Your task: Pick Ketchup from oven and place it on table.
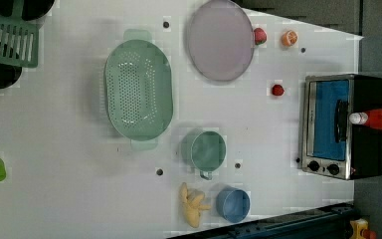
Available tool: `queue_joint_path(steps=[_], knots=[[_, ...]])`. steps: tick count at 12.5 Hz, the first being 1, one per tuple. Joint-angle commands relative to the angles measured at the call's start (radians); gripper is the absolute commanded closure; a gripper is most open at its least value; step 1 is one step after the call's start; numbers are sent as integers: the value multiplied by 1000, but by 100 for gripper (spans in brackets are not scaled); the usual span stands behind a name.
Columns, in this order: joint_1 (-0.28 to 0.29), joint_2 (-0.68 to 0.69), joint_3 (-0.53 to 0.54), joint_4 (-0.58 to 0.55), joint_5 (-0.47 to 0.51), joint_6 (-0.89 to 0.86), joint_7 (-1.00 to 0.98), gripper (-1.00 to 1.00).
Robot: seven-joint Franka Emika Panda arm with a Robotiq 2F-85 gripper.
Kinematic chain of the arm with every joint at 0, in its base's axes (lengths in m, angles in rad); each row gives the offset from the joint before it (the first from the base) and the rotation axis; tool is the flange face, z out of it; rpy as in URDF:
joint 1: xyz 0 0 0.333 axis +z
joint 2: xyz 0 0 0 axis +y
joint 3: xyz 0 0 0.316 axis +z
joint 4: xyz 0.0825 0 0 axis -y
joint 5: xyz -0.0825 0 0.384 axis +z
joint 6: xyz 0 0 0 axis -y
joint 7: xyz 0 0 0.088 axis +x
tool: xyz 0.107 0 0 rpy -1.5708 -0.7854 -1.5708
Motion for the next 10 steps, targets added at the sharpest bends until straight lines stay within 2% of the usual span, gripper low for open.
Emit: queue_joint_path(steps=[1,5,9,10], knots=[[-33,70,-22,43,12,35,-3,-100],[-51,138,-18,54,22,65,-3,-100],[-53,165,-17,52,81,67,-3,-100],[-53,164,-17,52,81,68,-3,-90]])
